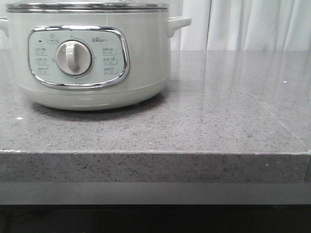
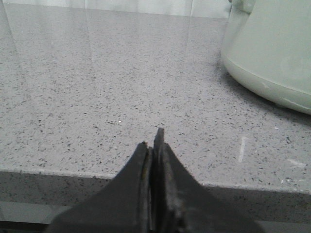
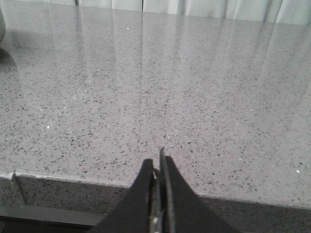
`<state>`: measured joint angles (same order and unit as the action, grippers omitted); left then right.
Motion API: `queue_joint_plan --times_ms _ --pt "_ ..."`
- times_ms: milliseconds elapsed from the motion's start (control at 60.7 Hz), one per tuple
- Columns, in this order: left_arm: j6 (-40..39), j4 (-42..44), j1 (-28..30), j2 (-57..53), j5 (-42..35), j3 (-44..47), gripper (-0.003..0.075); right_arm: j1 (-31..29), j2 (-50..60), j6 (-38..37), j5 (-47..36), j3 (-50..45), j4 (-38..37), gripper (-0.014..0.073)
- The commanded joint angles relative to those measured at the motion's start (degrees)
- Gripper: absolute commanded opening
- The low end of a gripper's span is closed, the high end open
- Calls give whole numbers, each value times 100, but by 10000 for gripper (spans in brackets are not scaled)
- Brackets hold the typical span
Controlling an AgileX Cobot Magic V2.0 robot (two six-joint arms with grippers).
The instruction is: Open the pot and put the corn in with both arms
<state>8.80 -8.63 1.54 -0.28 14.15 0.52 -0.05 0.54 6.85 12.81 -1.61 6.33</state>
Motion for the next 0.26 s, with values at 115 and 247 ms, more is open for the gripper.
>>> queue_joint_plan --times_ms 115,247 --pt "-37 -70 18 -130 -502 -19 -18 -34 130 50 -382 19 -17 -71" --pt "-37 -70 18 -130 -502 -19 -18 -34 130 50 -382 19 -17 -71"
